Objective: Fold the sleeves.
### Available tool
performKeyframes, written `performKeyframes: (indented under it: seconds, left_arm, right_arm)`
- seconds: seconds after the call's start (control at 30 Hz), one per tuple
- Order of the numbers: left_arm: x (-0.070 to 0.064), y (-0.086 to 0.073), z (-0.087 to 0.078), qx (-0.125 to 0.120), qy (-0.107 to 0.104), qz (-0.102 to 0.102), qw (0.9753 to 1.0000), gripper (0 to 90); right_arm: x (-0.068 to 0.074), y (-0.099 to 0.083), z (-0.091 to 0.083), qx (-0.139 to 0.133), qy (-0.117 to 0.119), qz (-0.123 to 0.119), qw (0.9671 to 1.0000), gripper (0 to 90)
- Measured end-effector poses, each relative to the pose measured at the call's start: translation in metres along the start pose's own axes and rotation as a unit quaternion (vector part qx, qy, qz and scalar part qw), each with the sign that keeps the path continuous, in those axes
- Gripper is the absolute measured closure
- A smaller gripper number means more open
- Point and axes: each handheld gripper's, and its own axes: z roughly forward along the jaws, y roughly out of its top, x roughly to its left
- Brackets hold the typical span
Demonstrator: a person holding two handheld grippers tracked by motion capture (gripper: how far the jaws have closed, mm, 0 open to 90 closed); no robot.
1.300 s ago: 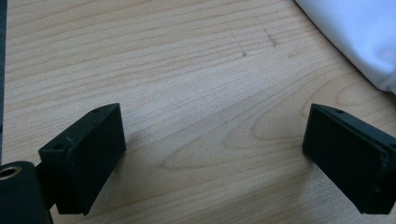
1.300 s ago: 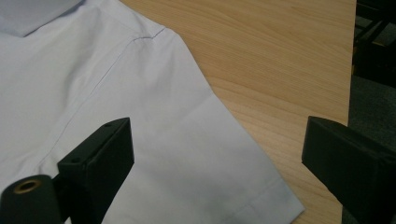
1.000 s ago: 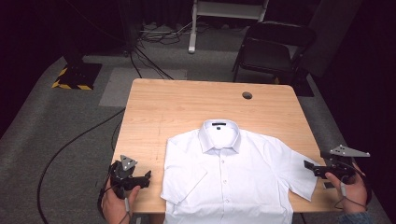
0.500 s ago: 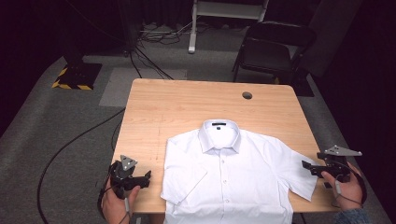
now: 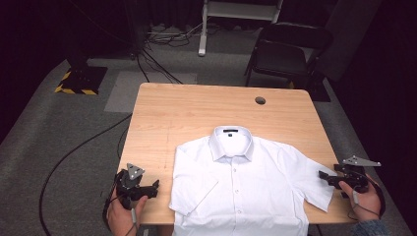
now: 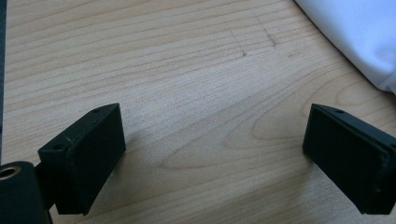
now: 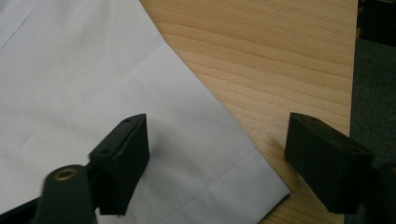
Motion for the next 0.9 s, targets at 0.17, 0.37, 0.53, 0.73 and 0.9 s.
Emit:
performKeyframes:
  seconds: [0.17, 0.37, 0.53, 0.73, 0.9]
  left_arm:
    - [0.000, 0.000, 0.000, 0.000, 0.000, 0.000, 1.0000, 5.9]
    - [0.000, 0.000, 0.000, 0.000, 0.000, 0.000, 1.0000, 5.9]
    - [0.000, 0.000, 0.000, 0.000, 0.000, 0.000, 1.0000, 5.9]
    - [0.000, 0.000, 0.000, 0.000, 0.000, 0.000, 1.0000, 6.0]
    - [0.000, 0.000, 0.000, 0.000, 0.000, -0.001, 1.0000, 5.9]
  right_arm:
    - [0.005, -0.001, -0.006, -0.006, 0.003, 0.004, 1.0000, 62.4]
    - [0.013, 0.000, -0.008, 0.000, 0.009, -0.007, 0.9999, 87.3]
    - [0.017, 0.002, -0.011, 0.005, 0.002, -0.011, 0.9999, 87.6]
    - [0.019, 0.007, -0.024, -0.015, 0.000, -0.011, 0.9998, 87.6]
    - [0.023, 0.015, -0.034, -0.025, -0.004, -0.016, 0.9996, 87.6]
